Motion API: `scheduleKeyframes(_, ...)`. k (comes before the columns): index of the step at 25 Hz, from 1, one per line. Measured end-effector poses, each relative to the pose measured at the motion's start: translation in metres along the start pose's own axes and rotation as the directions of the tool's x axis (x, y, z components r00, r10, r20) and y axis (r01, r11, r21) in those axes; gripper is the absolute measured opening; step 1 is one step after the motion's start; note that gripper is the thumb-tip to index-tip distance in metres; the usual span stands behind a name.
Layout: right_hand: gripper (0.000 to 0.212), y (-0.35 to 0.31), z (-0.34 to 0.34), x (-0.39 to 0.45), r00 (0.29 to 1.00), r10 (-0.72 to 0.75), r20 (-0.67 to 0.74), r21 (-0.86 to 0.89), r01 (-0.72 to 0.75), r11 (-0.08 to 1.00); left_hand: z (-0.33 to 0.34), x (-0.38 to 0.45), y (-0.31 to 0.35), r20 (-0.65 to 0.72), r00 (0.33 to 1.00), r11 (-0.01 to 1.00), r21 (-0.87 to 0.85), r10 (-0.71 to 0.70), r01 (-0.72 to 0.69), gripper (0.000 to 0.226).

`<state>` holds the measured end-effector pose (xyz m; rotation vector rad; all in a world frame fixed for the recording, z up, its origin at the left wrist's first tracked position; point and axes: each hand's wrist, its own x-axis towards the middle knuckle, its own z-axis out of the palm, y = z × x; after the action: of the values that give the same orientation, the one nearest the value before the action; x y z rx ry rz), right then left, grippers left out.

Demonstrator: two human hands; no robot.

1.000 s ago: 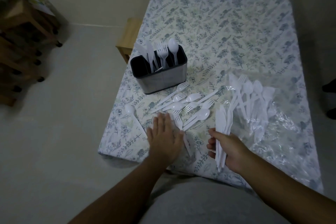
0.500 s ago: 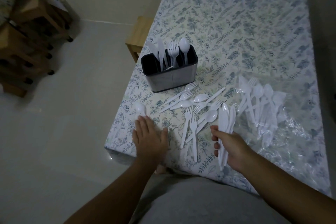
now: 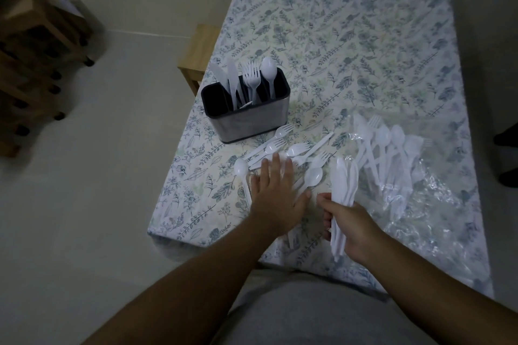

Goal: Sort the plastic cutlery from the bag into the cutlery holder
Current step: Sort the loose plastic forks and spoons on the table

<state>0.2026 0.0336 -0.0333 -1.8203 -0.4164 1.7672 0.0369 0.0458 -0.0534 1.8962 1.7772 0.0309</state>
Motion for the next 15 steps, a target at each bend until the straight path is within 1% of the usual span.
scheduleKeyframes(1, 0.011, 0.000, -0.002, 0.000, 1.000, -0.005, -0.003, 0.003, 0.005, 1.000, 0.001, 0.005, 0.004, 0.032, 0.999, 1.000, 0.013, -0.014, 0.013, 0.075)
scheduleKeyframes(2, 0.010, 0.000, -0.004, -0.001, 1.000, -0.007, -0.005, 0.003, 0.007, 1.000, 0.003, 0.007, 0.006, 0.057, 0.998, 0.999, 0.047, 0.007, -0.010, 0.072)
scheduleKeyframes(4, 0.007, -0.001, -0.007, -0.003, 1.000, -0.011, -0.004, 0.001, 0.011, 1.000, 0.008, 0.004, 0.007, 0.079, 0.993, 0.990, 0.102, 0.088, -0.096, 0.070)
scheduleKeyframes(6, 0.006, -0.001, -0.010, -0.005, 1.000, -0.011, 0.000, 0.020, 0.011, 1.000, 0.013, -0.002, 0.005, 0.079, 0.988, 0.984, 0.112, 0.132, -0.140, 0.073)
scheduleKeyframes(7, 0.006, -0.001, -0.011, -0.007, 1.000, -0.009, 0.002, 0.035, 0.009, 0.999, 0.016, -0.004, 0.002, 0.070, 0.989, 0.983, 0.117, 0.131, -0.139, 0.074)
scheduleKeyframes(9, 0.012, -0.001, -0.013, -0.008, 1.000, 0.003, -0.001, 0.054, -0.002, 0.999, 0.018, -0.005, -0.004, 0.049, 0.994, 0.987, 0.122, 0.096, -0.101, 0.075)
scheduleKeyframes(12, 0.032, -0.001, -0.013, -0.008, 1.000, 0.025, 0.009, 0.060, -0.026, 0.998, 0.006, -0.001, -0.015, 0.022, 0.999, 0.999, 0.024, 0.031, -0.031, 0.076)
scheduleKeyframes(14, 0.037, -0.002, -0.011, -0.008, 0.999, 0.034, 0.033, 0.099, -0.038, 0.994, -0.005, -0.004, -0.020, -0.069, 0.998, 0.998, -0.064, 0.012, -0.017, 0.073)
scheduleKeyframes(15, 0.036, -0.003, -0.009, -0.008, 0.998, 0.035, 0.045, 0.112, -0.040, 0.993, -0.008, -0.008, -0.022, -0.137, 0.990, 0.994, -0.105, -0.033, 0.018, 0.071)
